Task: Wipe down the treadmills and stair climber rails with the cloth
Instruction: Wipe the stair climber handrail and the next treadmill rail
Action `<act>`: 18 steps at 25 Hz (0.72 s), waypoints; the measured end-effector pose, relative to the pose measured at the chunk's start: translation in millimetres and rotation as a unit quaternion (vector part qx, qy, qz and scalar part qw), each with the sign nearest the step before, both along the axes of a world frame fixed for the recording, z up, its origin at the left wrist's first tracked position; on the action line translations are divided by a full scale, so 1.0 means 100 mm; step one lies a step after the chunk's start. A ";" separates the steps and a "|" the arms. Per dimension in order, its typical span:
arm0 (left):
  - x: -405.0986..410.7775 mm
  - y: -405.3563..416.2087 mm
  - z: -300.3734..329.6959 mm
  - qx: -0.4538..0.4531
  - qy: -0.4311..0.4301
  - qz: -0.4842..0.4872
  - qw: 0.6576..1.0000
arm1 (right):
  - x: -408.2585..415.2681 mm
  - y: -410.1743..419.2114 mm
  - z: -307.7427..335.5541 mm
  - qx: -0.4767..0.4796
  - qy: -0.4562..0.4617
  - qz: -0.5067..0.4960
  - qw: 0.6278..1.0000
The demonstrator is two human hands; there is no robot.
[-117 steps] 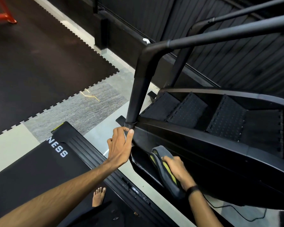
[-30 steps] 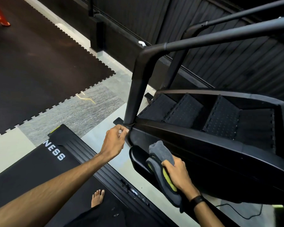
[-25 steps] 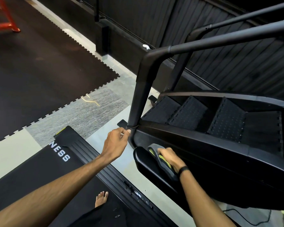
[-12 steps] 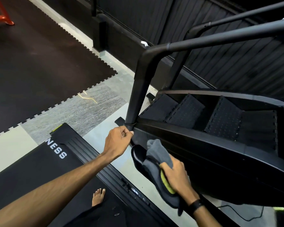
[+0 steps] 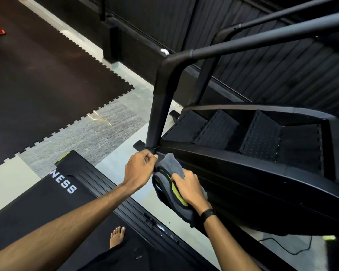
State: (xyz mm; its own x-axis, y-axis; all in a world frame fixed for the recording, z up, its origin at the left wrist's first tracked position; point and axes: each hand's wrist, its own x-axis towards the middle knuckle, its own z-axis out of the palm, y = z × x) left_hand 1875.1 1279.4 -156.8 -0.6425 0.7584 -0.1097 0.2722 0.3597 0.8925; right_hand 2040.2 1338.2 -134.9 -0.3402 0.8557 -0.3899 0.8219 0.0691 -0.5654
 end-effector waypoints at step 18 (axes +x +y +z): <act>0.04 0.05 0.00 -0.002 -0.041 0.010 0.999 | -0.08 -0.23 0.12 0.041 0.006 0.047 0.998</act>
